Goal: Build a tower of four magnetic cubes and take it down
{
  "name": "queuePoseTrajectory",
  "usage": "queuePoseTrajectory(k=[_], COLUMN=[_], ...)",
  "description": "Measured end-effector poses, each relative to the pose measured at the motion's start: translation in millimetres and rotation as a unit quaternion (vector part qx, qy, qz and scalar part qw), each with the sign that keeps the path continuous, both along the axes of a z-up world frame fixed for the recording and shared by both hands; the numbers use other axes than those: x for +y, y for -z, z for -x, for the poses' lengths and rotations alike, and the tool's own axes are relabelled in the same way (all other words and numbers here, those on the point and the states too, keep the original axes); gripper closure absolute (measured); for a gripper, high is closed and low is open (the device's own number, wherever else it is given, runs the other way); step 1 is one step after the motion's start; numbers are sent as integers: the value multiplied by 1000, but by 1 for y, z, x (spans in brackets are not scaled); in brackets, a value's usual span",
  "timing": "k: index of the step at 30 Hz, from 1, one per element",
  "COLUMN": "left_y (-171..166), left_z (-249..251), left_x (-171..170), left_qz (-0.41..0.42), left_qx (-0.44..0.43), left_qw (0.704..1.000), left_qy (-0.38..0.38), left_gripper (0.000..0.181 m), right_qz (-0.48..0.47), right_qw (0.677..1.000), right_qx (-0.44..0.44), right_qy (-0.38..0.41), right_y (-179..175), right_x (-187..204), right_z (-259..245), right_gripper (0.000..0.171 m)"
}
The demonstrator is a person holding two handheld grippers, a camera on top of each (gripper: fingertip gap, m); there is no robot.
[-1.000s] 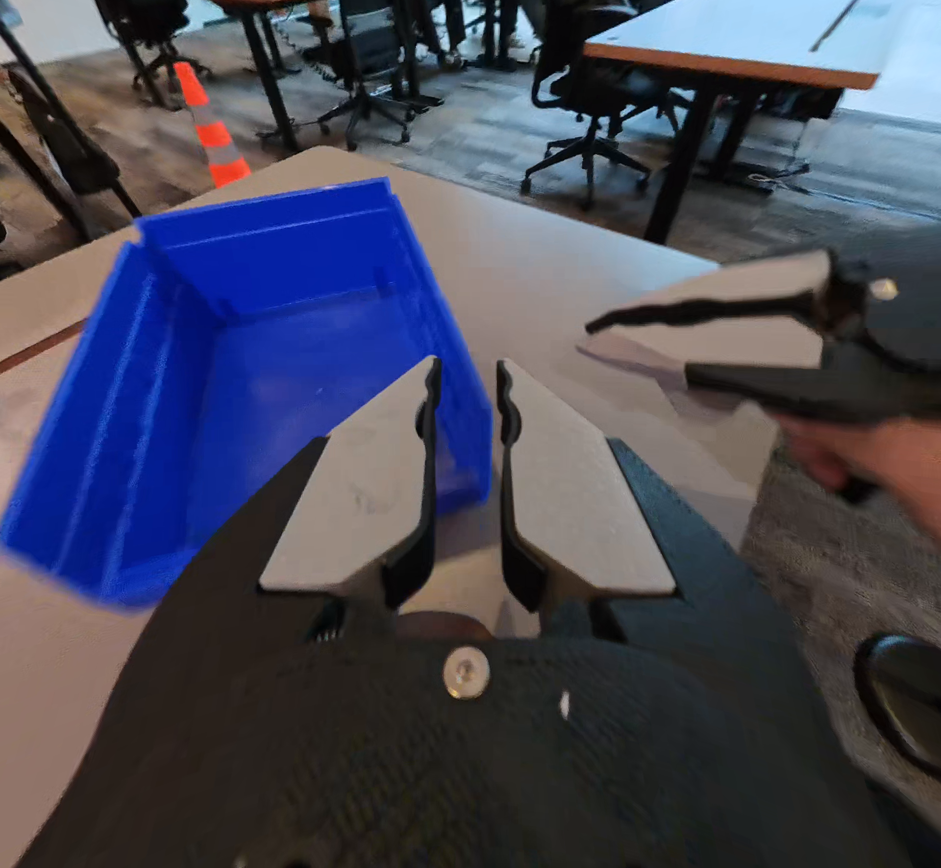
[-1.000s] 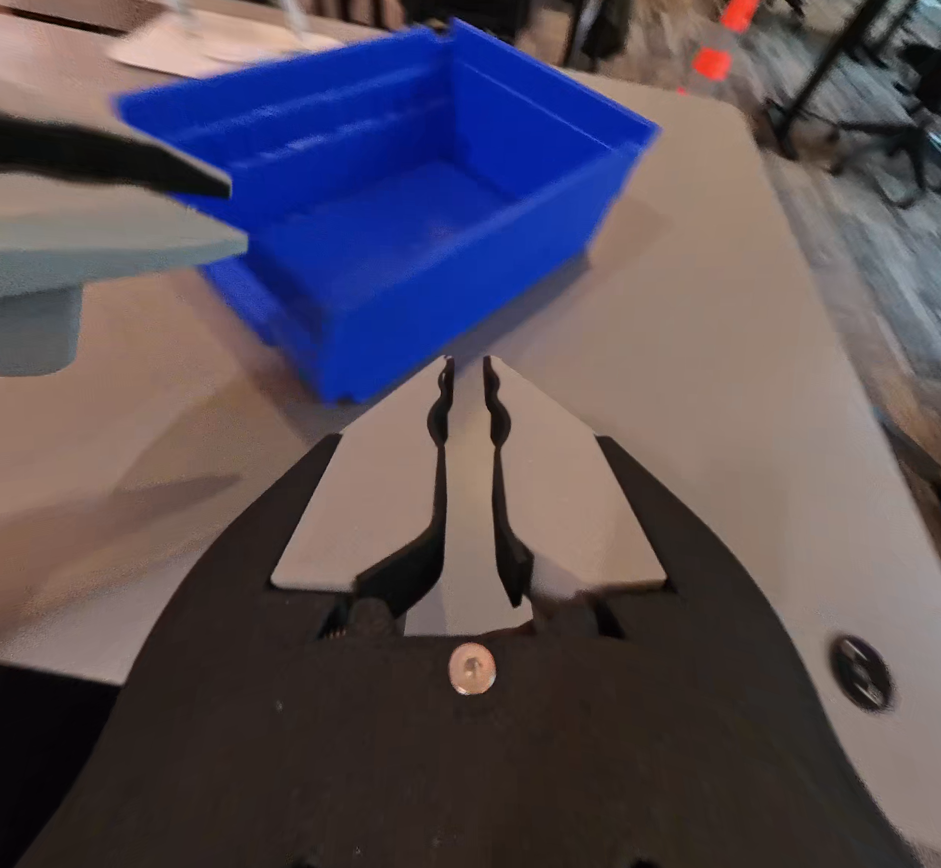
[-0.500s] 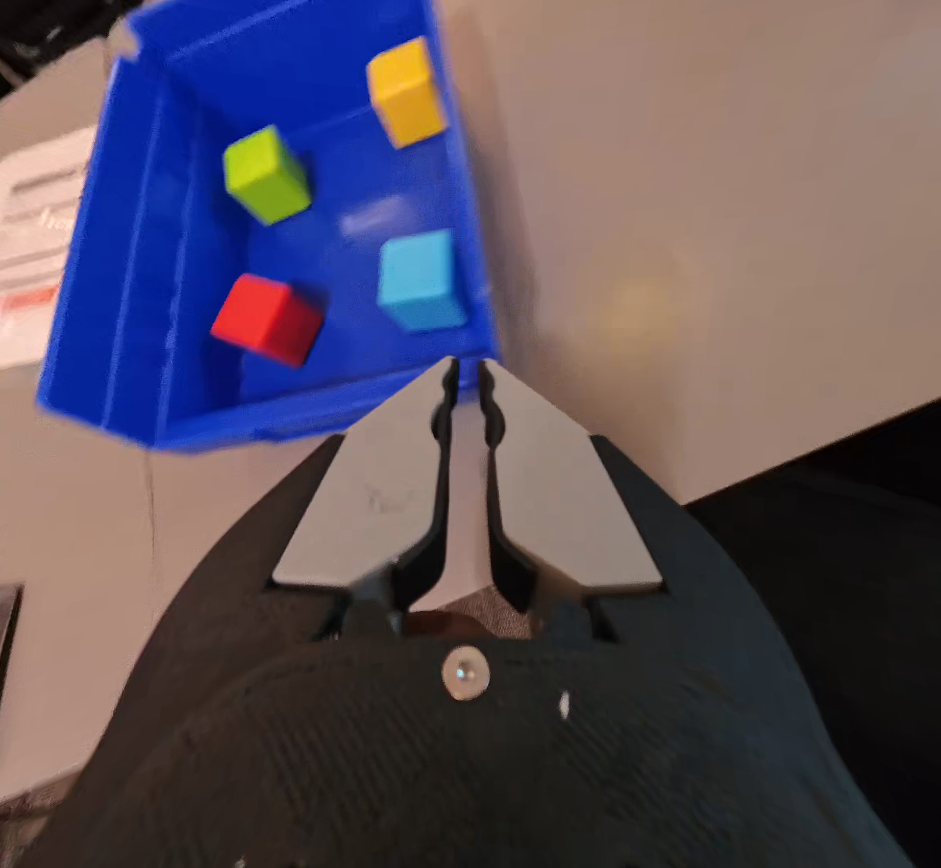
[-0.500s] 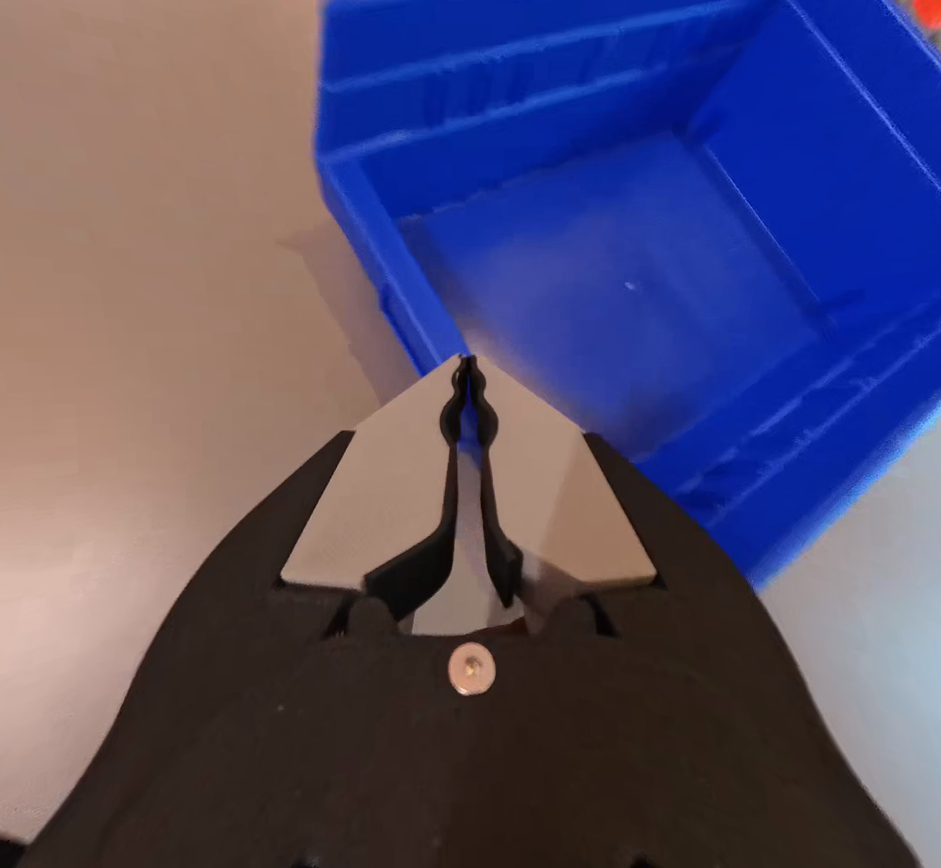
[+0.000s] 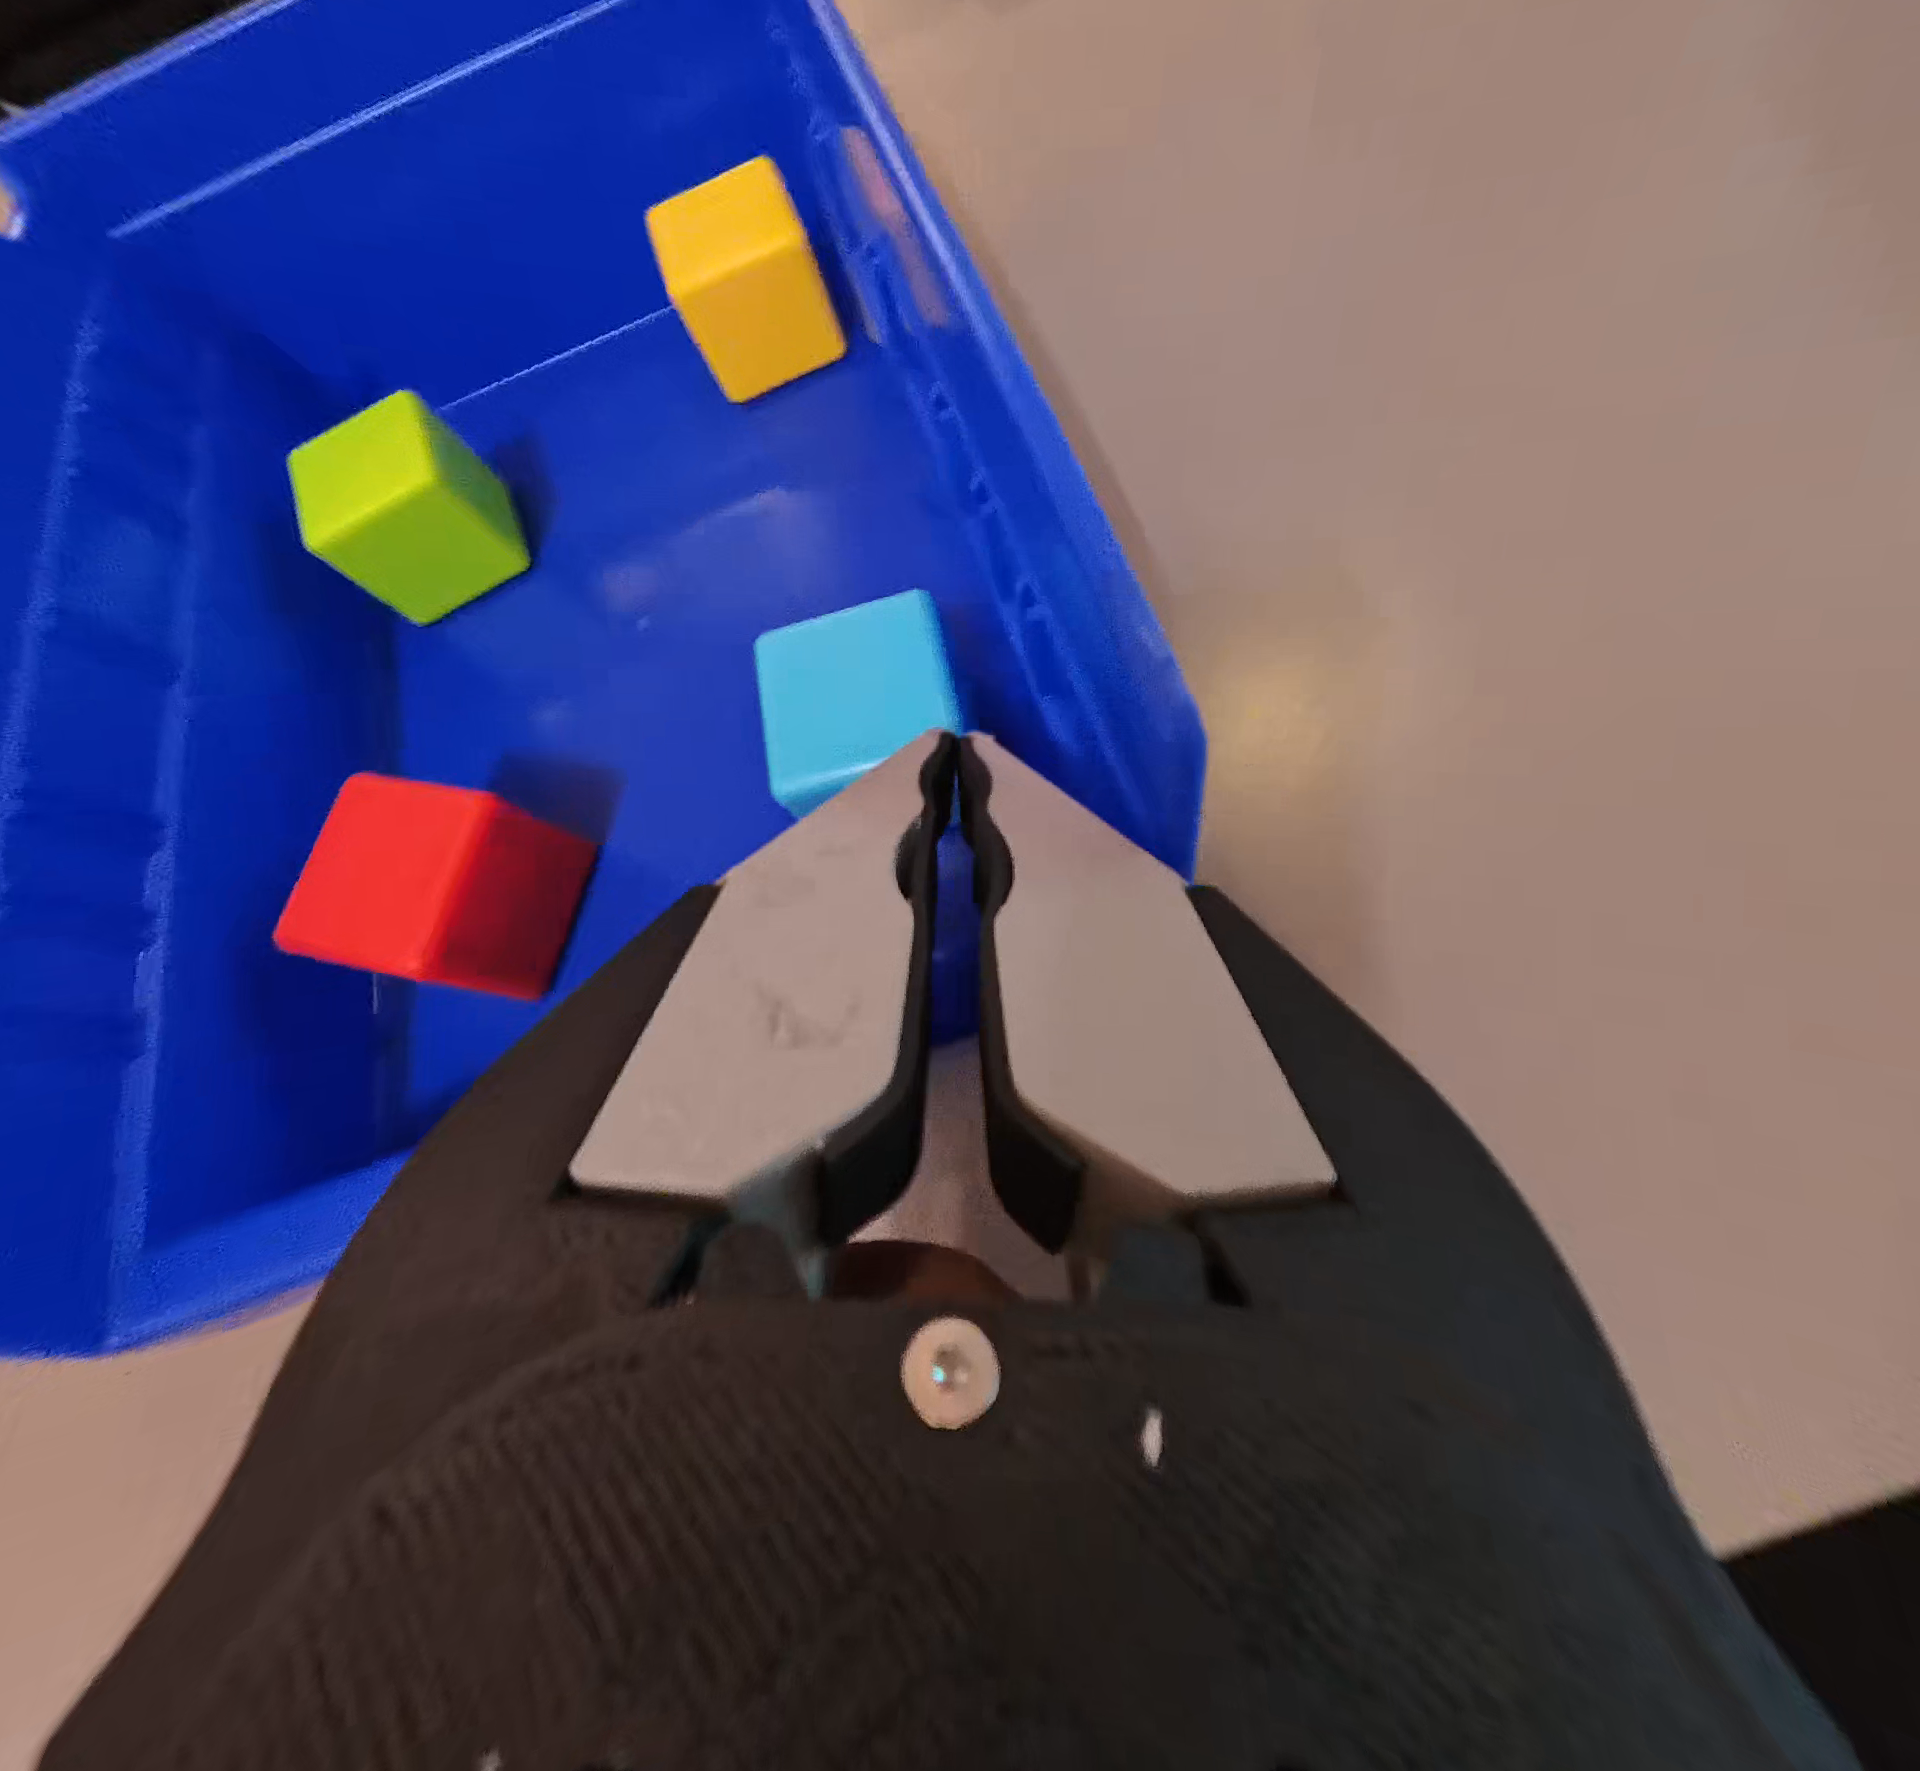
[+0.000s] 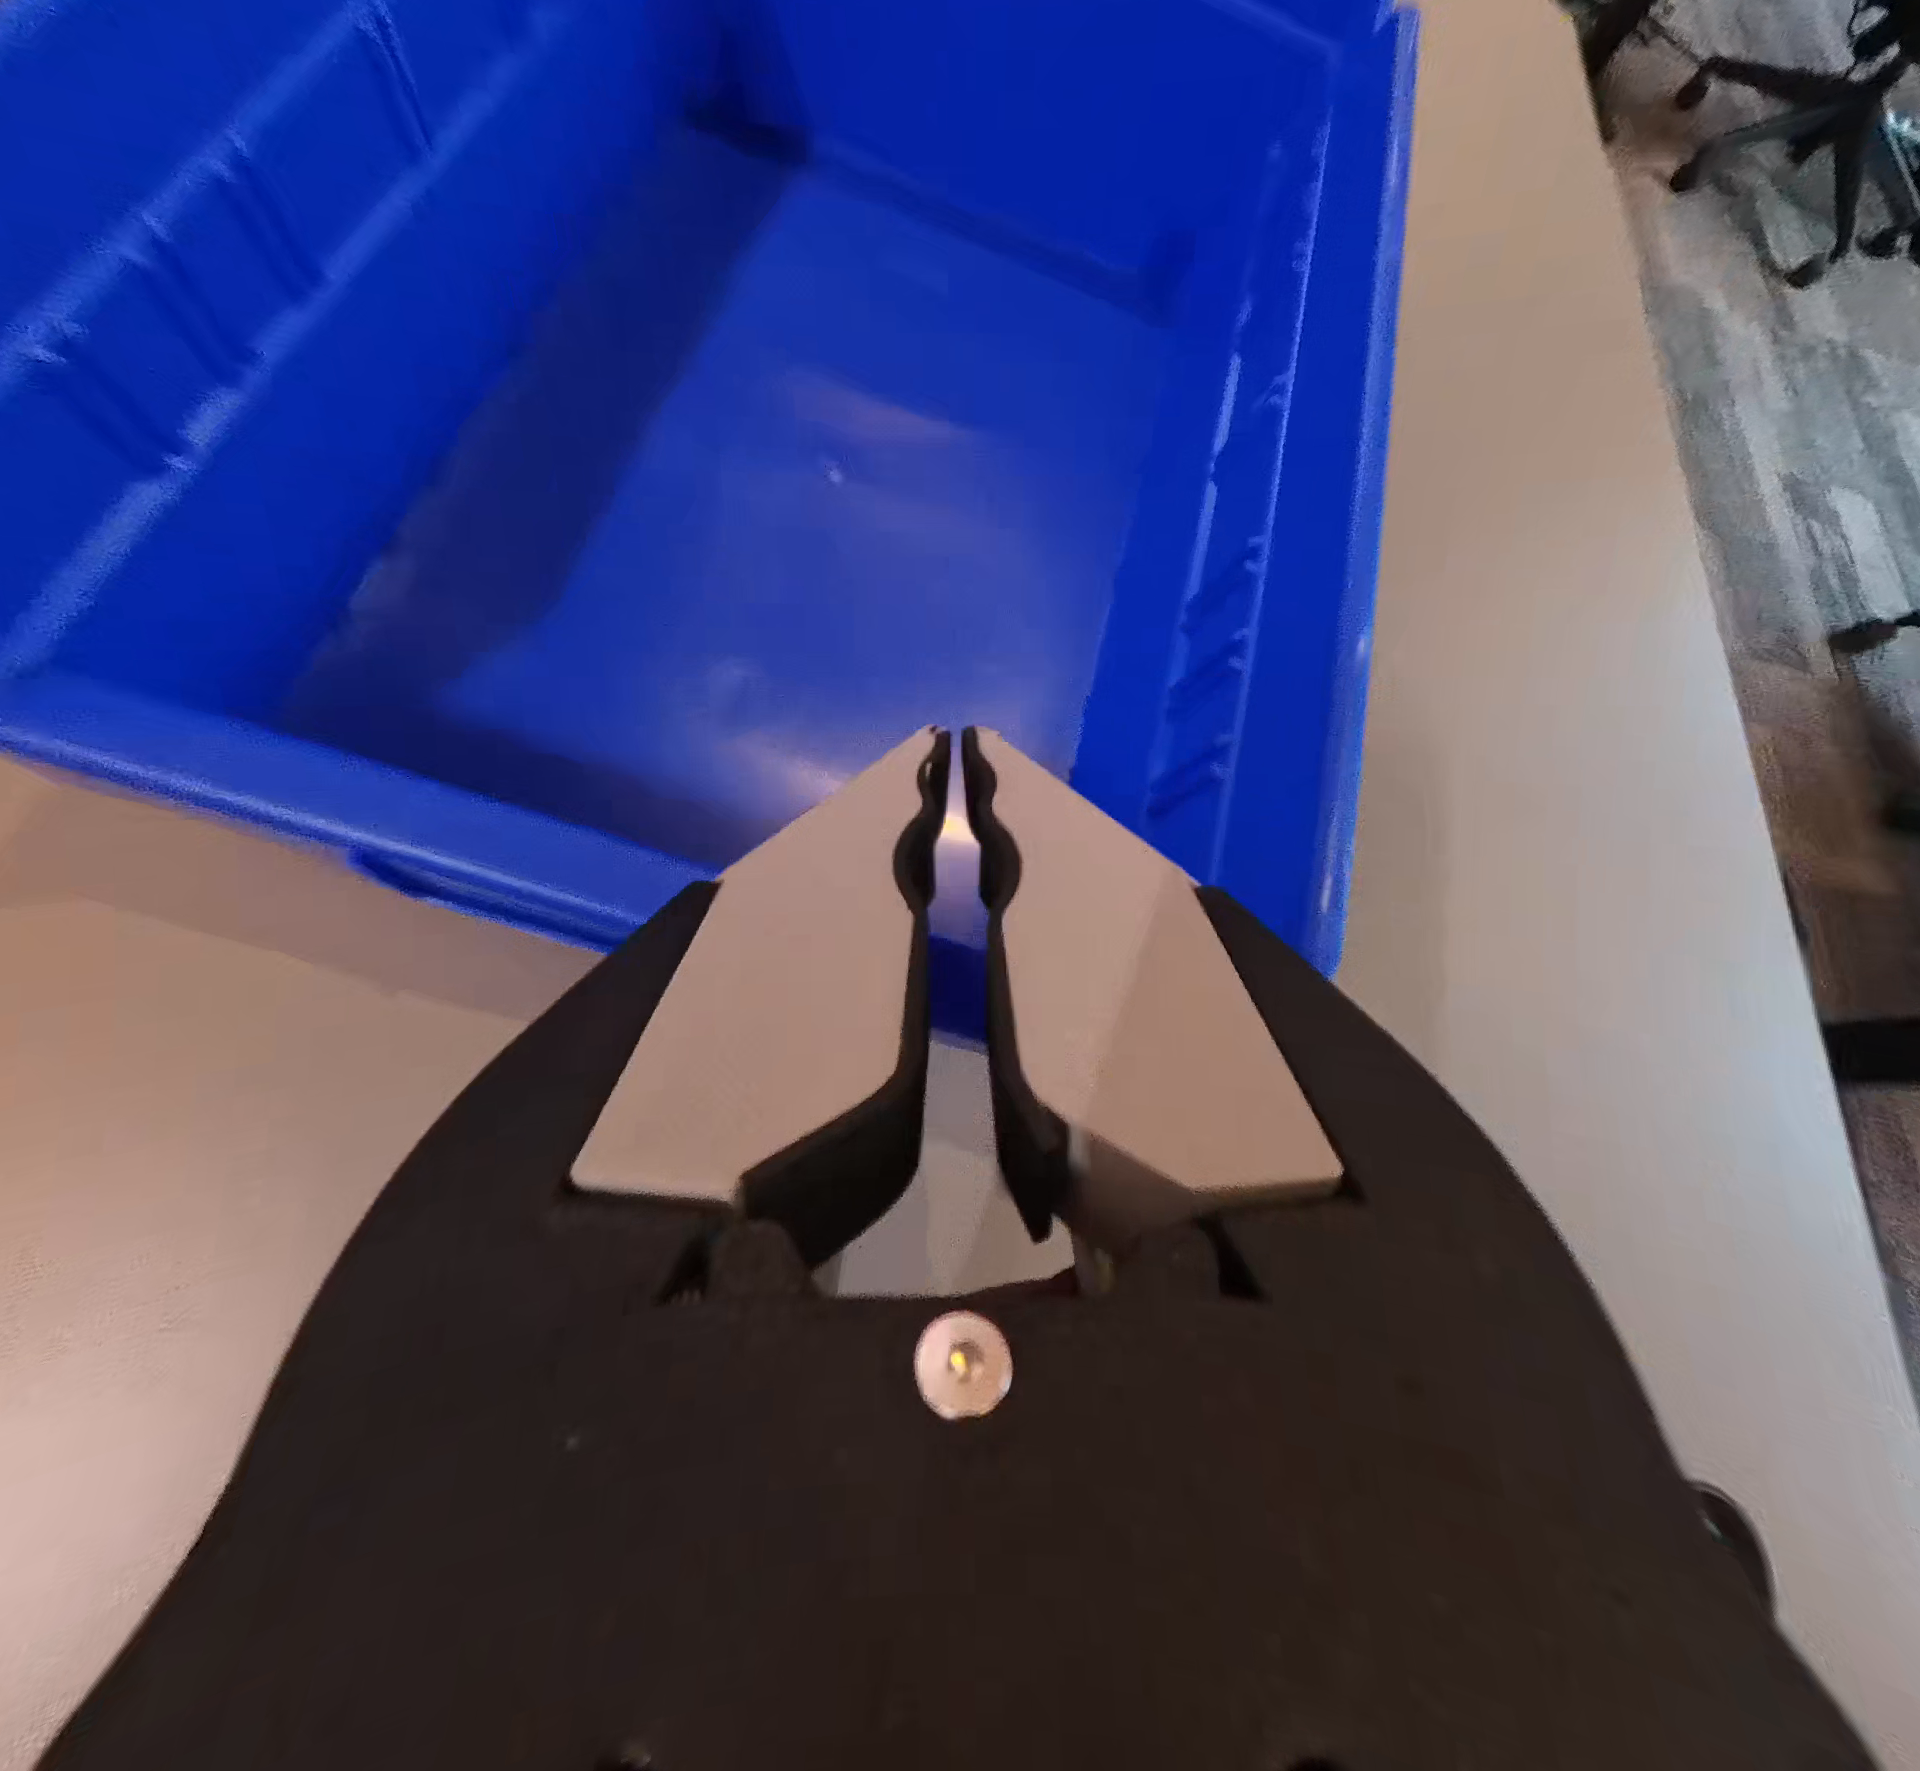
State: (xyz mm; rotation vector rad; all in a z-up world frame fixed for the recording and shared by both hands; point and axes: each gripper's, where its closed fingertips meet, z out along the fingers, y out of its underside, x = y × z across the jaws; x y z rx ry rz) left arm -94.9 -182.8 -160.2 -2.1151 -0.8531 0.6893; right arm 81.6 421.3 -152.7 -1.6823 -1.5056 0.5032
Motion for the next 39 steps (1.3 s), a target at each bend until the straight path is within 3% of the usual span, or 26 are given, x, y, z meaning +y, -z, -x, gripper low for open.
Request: queuePoseTrajectory(k=[3, 6, 8, 9, 11, 13, 16, 17, 19, 24, 26, 28, 31, 34, 39], left_y=[-2, -13, -38, -53, -69, -63, -35, -22, -6, -9, -16, -23, -31, -33, -32], left_z=[15, 21, 15, 8, -15, -29, -31, -28, -16, 17, 32, 43, 55, 57, 56], left_x=[13, 12, 18, 32, 81, 129, 189, 204, 222, 241, 242, 243, 240, 244, 244], left_qz=[22, 29, 19, 13, 5, 25, 29, 30, 35, -1, -4, -15, -35, -41, -37], left_qx=[18, 31, 65, 96, 133, 142, 132, 119, 110, 142, 170, 192, 218, 221, 223], left_qw=[999, 998, 994, 993, 991, 989, 990, 992, 993, 989, 983, 978, 969, 969, 968], left_qy=[-20, -56, -80, -73, -16, 21, 38, 32, 5, -47, -66, -81, -110, -107, -106], left_gripper=[181, 170, 173, 179, 168, 169, 169, 161, 127, 105, 103, 109, 150, 181, 181], right_qz=[-9, -3, -6, -5, 13, 31, 66, 82, 102, 86, 83, 75, 37, 17, -32], right_qw=[999, 993, 986, 982, 976, 972, 966, 965, 961, 948, 937, 916, 886, 869, 868], right_qx=[39, 91, 119, 126, 115, 85, 56, 39, 28, 97, 114, 161, 218, 215, 200], right_qy=[-17, -70, -119, -142, -187, -218, -244, -245, -257, -291, -318, -359, -407, -446, -453], right_y=[-17, -44, -59, -62, -55, -37, -11, -1, 7, -16, -25, -47, -78, -83, -76], right_x=[-23, -76, -120, -142, -185, -219, -258, -267, -282, -295, -305, -327, -364, -400, -418], right_z=[0, 3, 8, 13, 28, 44, 67, 73, 80, 85, 82, 72, 55, 46, 51], right_gripper=[166, 158, 149, 147, 138, 129, 130, 125, 120, 148, 171, 171, 171, 171, 171])
